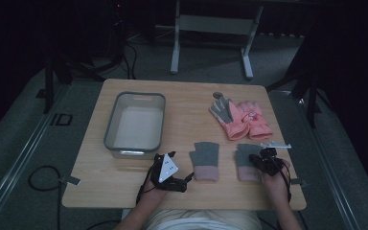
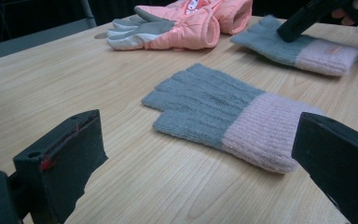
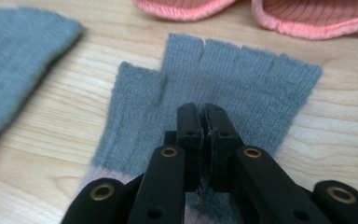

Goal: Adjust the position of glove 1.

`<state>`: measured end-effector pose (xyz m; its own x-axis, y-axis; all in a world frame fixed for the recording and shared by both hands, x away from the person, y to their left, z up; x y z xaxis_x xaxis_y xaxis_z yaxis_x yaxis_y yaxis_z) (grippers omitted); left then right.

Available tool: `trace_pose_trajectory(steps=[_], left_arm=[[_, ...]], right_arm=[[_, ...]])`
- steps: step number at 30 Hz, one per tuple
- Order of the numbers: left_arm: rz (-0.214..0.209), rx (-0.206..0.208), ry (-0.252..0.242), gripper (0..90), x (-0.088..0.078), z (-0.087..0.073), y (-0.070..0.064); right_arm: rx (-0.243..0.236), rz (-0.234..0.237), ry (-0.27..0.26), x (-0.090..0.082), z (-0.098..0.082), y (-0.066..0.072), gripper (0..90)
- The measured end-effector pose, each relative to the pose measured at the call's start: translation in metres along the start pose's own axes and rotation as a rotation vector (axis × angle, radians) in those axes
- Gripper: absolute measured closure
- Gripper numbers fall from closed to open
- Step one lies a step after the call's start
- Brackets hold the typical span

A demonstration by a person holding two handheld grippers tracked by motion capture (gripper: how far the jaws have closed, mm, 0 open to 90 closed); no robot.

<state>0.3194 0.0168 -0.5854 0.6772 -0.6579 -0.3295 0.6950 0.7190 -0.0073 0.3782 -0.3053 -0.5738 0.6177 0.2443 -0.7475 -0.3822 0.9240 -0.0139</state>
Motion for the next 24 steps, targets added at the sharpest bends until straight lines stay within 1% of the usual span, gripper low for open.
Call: trace_pose_trajectory(steps=[3, 8, 10, 12, 15, 16, 17, 18, 20, 22, 24], left_arm=[[-0.004, -0.004, 0.000, 1.8, 0.000, 0.000, 0.001], [-0.006, -0.003, 0.002, 1.8, 0.000, 0.000, 0.000], [-0.007, -0.005, 0.000, 1.9, 0.000, 0.000, 0.001], [-0.007, -0.004, 0.002, 1.8, 0.000, 0.000, 0.000], [-0.007, -0.002, 0.000, 1.8, 0.000, 0.000, 0.001], [-0.007, -0.002, 0.000, 1.8, 0.000, 0.000, 0.001], [-0.007, -0.002, 0.000, 1.8, 0.000, 0.000, 0.001], [-0.008, -0.003, 0.003, 1.8, 0.000, 0.000, 0.001], [-0.006, -0.004, 0.001, 1.8, 0.000, 0.000, 0.001], [-0.005, -0.003, 0.003, 1.8, 0.000, 0.000, 0.001], [-0.005, -0.002, 0.007, 1.8, 0.000, 0.000, 0.000]], right_arm=[[-0.007, 0.006, 0.010, 0.006, -0.003, -0.001, 84.3], [-0.021, 0.008, 0.012, 0.008, -0.003, -0.003, 81.6], [-0.030, 0.013, 0.015, 0.008, -0.002, -0.003, 79.1], [-0.056, 0.031, 0.006, 0.006, 0.000, -0.004, 75.5], [-0.141, 0.064, -0.011, 0.000, 0.003, -0.005, 72.4], [-0.141, 0.064, -0.011, 0.000, 0.003, -0.005, 72.4], [-0.167, 0.083, -0.012, -0.001, 0.004, -0.006, 71.5], [-0.208, 0.109, -0.012, -0.004, 0.004, -0.007, 70.7], [-0.232, 0.136, 0.004, -0.004, 0.003, -0.009, 68.0], [-0.250, 0.133, 0.023, -0.004, 0.001, -0.010, 65.1], [-0.247, 0.134, 0.035, -0.002, -0.001, -0.011, 64.8]])
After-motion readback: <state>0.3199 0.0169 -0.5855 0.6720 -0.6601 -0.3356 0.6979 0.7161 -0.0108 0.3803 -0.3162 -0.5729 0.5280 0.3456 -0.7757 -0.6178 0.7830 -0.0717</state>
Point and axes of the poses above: each handheld gripper's, and its own axes: x roughly forward along the jaws, z roughly out of its top, y roughly to its left, the point moved 5 cm from there along x, roughly forward along the jaws, and after that the axes turned 6 degrees about -x, right-handed, at the moved point
